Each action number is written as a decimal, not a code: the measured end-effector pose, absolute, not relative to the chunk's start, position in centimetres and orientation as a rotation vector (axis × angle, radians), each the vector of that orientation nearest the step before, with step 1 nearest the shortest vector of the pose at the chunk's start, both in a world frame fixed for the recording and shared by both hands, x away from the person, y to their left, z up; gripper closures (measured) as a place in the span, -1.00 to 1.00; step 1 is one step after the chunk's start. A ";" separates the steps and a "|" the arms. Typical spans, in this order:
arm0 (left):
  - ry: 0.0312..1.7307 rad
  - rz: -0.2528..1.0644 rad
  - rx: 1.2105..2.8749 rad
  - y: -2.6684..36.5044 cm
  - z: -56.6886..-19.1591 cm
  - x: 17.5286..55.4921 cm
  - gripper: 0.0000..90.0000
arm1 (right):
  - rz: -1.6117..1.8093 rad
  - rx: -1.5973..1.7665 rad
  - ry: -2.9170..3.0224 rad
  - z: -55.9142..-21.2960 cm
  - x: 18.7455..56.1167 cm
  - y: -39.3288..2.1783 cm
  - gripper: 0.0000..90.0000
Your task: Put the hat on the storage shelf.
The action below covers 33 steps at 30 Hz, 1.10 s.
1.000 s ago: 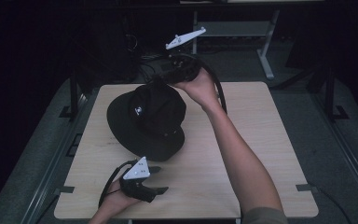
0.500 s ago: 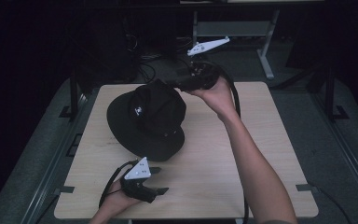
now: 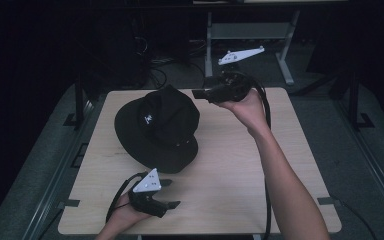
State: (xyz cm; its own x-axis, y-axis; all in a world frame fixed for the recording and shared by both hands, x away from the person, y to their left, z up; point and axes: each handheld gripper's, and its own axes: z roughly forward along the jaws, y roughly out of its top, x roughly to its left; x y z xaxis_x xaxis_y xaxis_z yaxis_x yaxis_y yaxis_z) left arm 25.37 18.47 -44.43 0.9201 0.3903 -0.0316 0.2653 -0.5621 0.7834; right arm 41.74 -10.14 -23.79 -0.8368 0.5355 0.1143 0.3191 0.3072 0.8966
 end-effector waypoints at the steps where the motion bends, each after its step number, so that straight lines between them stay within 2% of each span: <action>1: 0.466 0.181 2.197 18.5 -44.4 25.4 -0.42 | 1.546 0.795 2.368 -23.9 41.7 -10.3 -0.31; 33: 0.470 0.194 2.184 18.7 -44.3 25.2 -0.46 | 1.544 0.917 2.341 -26.5 39.8 -14.5 -0.46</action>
State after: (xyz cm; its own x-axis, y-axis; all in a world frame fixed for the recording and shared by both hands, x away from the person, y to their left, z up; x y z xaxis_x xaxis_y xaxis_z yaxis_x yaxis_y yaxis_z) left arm 25.18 18.74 -44.32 0.9167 0.3987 -0.0272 0.2633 -0.5514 0.7916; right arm 39.79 -14.49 -26.46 -0.7904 0.5880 0.1716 0.3892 0.2658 0.8820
